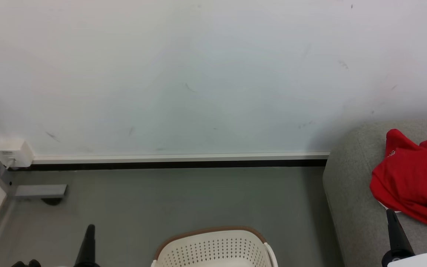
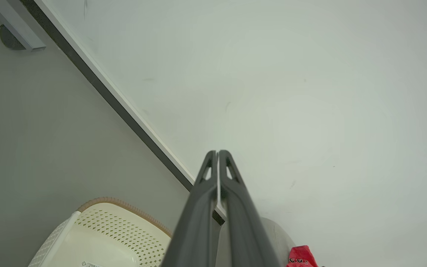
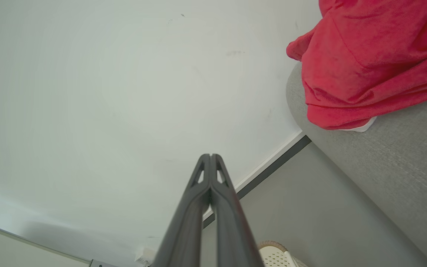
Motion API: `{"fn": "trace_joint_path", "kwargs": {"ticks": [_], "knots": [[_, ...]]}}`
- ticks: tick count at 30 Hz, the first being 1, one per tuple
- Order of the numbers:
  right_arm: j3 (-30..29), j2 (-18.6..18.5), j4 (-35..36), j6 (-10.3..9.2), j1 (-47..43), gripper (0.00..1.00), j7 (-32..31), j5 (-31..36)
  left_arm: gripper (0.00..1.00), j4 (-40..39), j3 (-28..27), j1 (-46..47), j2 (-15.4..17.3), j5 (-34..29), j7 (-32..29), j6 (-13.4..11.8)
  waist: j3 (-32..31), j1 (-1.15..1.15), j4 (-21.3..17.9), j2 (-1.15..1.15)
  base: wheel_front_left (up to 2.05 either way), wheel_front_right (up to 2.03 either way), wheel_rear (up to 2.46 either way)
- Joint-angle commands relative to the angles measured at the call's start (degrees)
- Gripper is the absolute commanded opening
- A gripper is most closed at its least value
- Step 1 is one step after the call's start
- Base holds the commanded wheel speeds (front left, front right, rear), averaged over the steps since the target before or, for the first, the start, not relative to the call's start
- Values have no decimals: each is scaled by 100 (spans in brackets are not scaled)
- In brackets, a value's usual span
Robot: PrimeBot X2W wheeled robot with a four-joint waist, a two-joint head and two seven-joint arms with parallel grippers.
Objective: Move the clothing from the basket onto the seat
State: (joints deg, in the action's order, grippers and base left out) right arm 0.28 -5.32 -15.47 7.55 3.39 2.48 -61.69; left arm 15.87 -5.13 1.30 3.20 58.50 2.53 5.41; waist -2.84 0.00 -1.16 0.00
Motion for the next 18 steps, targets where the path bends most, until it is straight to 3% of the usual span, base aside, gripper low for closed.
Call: {"fn": "trace_joint_path", "kwargs": {"ticks": [1,18], "knots": [[-47,-7,75,-5,132,0,-37,-139,0,-83,-30,128,25,124,-35,35,3,0,1,0,0,0,0],[-246,71,88,-6,203,0,-309,-1023,0,-109,-72,264,11,1113,-311,89,72,0,29,0,0,0,0]]}}
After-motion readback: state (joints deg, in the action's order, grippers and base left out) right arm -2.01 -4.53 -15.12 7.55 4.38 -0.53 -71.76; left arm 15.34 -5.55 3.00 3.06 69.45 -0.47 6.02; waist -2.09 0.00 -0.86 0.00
